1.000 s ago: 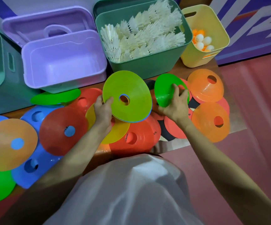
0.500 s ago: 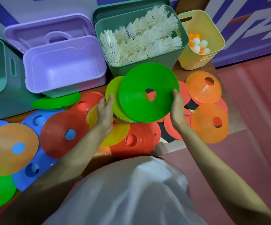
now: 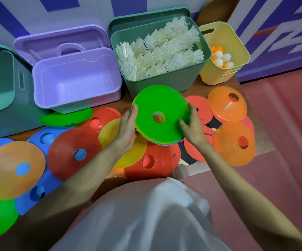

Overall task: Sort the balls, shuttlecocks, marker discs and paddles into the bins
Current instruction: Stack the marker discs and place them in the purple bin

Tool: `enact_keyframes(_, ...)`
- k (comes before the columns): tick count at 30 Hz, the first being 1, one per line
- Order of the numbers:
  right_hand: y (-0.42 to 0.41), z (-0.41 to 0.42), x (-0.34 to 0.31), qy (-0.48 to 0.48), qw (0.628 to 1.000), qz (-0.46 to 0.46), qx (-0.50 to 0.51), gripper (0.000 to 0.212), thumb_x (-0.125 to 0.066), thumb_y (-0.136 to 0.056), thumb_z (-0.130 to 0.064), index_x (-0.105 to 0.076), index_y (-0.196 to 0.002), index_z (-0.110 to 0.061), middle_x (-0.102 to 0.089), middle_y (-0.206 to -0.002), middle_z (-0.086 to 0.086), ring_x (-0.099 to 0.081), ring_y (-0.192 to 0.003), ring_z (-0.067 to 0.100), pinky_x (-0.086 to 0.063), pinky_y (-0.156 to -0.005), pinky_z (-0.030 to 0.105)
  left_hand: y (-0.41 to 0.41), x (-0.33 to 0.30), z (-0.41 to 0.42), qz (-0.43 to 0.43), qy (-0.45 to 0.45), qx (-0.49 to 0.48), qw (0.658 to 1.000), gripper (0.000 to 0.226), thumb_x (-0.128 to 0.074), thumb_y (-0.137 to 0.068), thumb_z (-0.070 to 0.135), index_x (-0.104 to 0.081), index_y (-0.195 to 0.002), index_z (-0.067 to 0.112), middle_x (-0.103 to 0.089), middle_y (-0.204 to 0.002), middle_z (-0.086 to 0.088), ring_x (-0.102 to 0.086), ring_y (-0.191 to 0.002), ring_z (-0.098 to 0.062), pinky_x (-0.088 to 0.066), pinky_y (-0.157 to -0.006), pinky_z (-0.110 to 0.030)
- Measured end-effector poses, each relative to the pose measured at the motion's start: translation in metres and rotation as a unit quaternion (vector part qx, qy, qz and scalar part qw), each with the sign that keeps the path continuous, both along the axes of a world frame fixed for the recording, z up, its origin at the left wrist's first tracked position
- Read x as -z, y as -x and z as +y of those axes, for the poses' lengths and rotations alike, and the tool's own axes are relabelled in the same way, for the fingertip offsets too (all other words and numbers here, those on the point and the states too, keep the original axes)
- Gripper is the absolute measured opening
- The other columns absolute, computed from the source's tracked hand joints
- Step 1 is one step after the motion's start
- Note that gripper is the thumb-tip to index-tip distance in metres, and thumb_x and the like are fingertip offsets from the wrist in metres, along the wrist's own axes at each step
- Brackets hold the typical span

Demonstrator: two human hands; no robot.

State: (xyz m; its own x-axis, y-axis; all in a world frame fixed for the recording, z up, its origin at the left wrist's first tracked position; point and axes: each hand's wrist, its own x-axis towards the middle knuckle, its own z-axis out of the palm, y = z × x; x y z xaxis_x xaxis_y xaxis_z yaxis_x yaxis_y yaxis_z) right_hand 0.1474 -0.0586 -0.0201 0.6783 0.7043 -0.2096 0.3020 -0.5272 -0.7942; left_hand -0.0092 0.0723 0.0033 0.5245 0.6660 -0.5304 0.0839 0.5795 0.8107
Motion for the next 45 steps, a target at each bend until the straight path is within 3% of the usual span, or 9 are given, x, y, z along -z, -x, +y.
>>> enact_keyframes(4,0.000,-0.008,0.001,0.008,1.000,-0.012,0.004,0.066,-0.055,-0.090,-0.003,-0.023,-0.148,-0.008,-0.034,-0.144,0.016,-0.034,-0.131,0.027,-0.024,-0.103,0.023,-0.011,0.002,-0.008,0.015,0.022,-0.004,1.000,0.032,-0.052,-0.098,0.024,-0.057,-0.128,0.014,-0.069,-0.112,-0.003,-0.066,-0.102,-0.022,-0.049,-0.095,-0.047)
enact_keyframes(7,-0.003,-0.013,-0.001,-0.016,0.999,-0.025,0.016,0.054,-0.049,-0.097,-0.014,-0.028,-0.147,-0.007,-0.037,-0.146,0.015,-0.035,-0.133,0.026,-0.026,-0.108,0.030,-0.020,0.001,-0.011,0.030,-0.012,-0.006,0.999,0.029,-0.044,-0.099,0.007,-0.054,-0.126,0.011,-0.066,-0.104,-0.001,-0.063,-0.090,-0.017,-0.051,-0.082,-0.032)
enact_keyframes(10,-0.007,-0.032,0.004,-0.046,0.997,-0.040,0.049,0.047,-0.030,-0.103,-0.035,-0.034,-0.144,-0.012,-0.041,-0.145,0.008,-0.037,-0.133,0.020,-0.030,-0.108,0.032,-0.029,-0.001,-0.013,0.031,-0.033,-0.002,0.999,0.024,-0.044,-0.098,0.004,-0.054,-0.118,0.013,-0.063,-0.113,-0.008,-0.061,-0.097,-0.021,-0.049,-0.090,-0.037)
enact_keyframes(13,-0.018,-0.064,0.021,-0.006,0.989,-0.092,0.114,0.050,-0.031,-0.100,-0.044,-0.041,-0.138,-0.012,-0.045,-0.130,0.012,-0.044,-0.119,0.021,-0.043,-0.095,0.042,-0.039,-0.001,-0.015,0.035,-0.042,-0.007,0.998,0.021,-0.046,-0.097,0.002,-0.055,-0.114,0.012,-0.063,-0.114,-0.010,-0.060,-0.103,-0.024,-0.046,-0.098,-0.043)
enact_keyframes(18,-0.041,-0.117,0.046,0.196,0.949,-0.116,0.216,0.068,-0.062,-0.081,-0.005,-0.031,-0.140,0.006,-0.029,-0.133,0.038,-0.035,-0.122,0.050,-0.040,-0.094,0.043,-0.048,0.002,-0.020,0.045,-0.040,0.007,0.998,0.024,-0.049,-0.096,0.006,-0.057,-0.118,0.010,-0.064,-0.120,-0.012,-0.061,-0.113,-0.030,-0.046,-0.102,-0.047)
enact_keyframes(23,-0.041,-0.137,0.069,0.247,0.946,-0.110,0.181,0.081,-0.063,-0.079,-0.002,-0.021,-0.147,0.003,-0.034,-0.126,0.040,-0.039,-0.115,0.052,-0.040,-0.091,0.047,-0.051,0.002,-0.029,0.051,-0.033,0.027,0.998,0.024,-0.052,-0.095,0.008,-0.058,-0.118,0.012,-0.064,-0.123,-0.013,-0.061,-0.113,-0.030,-0.045,-0.101,-0.052)
enact_keyframes(29,-0.040,-0.146,0.080,0.243,0.953,-0.086,0.158,0.099,-0.076,-0.072,-0.009,-0.016,-0.151,-0.009,-0.016,-0.142,0.035,-0.034,-0.124,0.051,-0.041,-0.098,0.042,-0.048,0.000,-0.031,0.051,-0.023,0.033,0.998,0.026,-0.050,-0.097,0.009,-0.056,-0.122,0.014,-0.063,-0.126,-0.012,-0.060,-0.114,-0.029,-0.046,-0.101,-0.051)
enact_keyframes(41,-0.003,-0.085,0.012,0.135,0.952,-0.175,0.212,0.125,-0.090,-0.049,-0.044,-0.016,-0.149,-0.027,-0.029,-0.121,0.018,-0.049,-0.095,0.038,-0.051,-0.073,0.041,-0.020,0.007,-0.012,0.037,-0.013,-0.038,0.998,0.018,-0.051,-0.096,0.009,-0.060,-0.110,0.016,-0.067,-0.109,-0.006,-0.063,-0.098,-0.023,-0.048,-0.095,-0.042)
enact_keyframes(45,0.011,-0.053,-0.010,0.060,0.967,-0.163,0.186,0.112,-0.078,-0.058,-0.045,-0.014,-0.149,-0.033,-0.034,-0.114,0.011,-0.053,-0.086,0.034,-0.044,-0.065,0.032,0.003,0.012,0.007,0.031,-0.024,-0.090,0.995,0.018,-0.051,-0.096,0.010,-0.060,-0.109,0.017,-0.067,-0.109,-0.007,-0.064,-0.098,-0.023,-0.049,-0.095,-0.041)
